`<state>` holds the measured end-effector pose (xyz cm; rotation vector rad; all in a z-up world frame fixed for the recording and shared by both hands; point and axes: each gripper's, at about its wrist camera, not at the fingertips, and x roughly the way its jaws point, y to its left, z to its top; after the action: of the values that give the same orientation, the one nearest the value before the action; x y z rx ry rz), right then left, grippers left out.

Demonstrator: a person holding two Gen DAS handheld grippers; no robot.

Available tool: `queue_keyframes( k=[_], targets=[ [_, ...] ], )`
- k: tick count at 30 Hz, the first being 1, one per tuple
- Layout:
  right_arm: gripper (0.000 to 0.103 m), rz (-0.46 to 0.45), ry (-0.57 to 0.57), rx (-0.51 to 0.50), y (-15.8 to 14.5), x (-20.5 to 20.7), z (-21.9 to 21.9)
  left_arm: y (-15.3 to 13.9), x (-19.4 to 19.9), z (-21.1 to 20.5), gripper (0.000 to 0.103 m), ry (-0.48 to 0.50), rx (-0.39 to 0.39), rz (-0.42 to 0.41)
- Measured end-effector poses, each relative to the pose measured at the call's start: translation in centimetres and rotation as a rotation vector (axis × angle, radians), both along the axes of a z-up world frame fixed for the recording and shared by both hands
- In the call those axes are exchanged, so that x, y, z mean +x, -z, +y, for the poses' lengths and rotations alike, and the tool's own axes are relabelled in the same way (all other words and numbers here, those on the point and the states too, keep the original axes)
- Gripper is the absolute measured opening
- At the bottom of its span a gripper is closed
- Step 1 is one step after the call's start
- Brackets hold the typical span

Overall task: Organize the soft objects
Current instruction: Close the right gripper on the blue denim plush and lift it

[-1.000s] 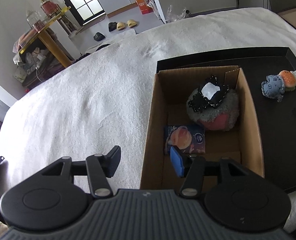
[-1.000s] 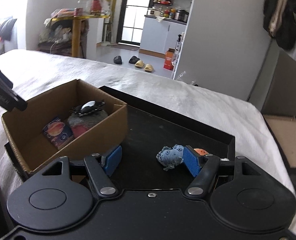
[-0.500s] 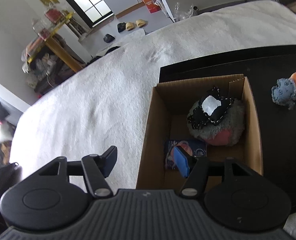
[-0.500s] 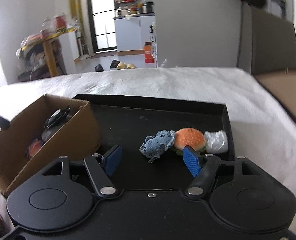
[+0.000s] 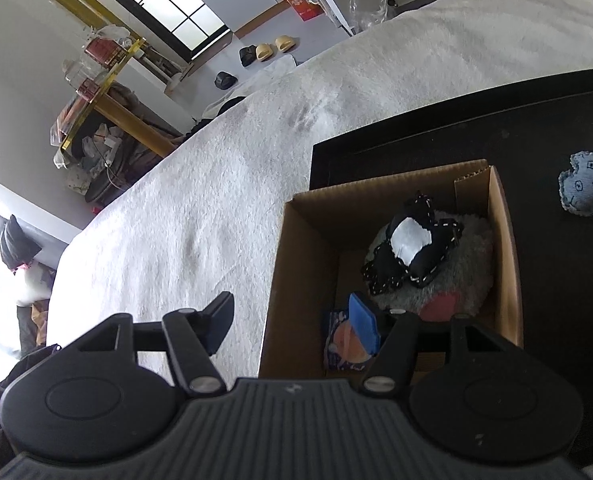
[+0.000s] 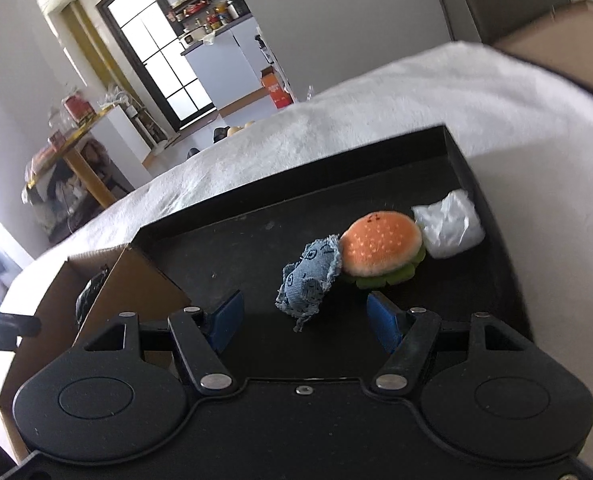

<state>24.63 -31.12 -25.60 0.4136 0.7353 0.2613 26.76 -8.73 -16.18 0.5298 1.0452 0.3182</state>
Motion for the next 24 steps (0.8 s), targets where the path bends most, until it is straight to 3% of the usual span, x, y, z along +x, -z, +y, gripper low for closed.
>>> queue_keyframes(
  k=[9,15,16,19,24],
  targets=[
    [0.068,0.071,0.034,0.094,2.0,1.7,-0.6,0.9,1.2,-0.3,0.062,-0.012,0.026,0.021],
    [0.067,0.048,0.047,0.145,2.3,2.3,-0.4,0.6,1.1,0.1,0.062,-0.014,0.028,0.020],
    [0.061,0.045,0.045,0.137,2.3,2.5,-0.2,0.5,1.1,0.2,0.062,-0.016,0.024,0.020],
    [0.014,0.073,0.019,0.118,2.6,2.8,0.1,0.4,0.9,0.6,0.062,-0.021,0.017,0.019],
    [0.010,0.076,0.003,0.130,2.2,1.9,0.1,-0.1,0.1,1.5,0.062,-0.044,-0.026,0.018]
  ],
)
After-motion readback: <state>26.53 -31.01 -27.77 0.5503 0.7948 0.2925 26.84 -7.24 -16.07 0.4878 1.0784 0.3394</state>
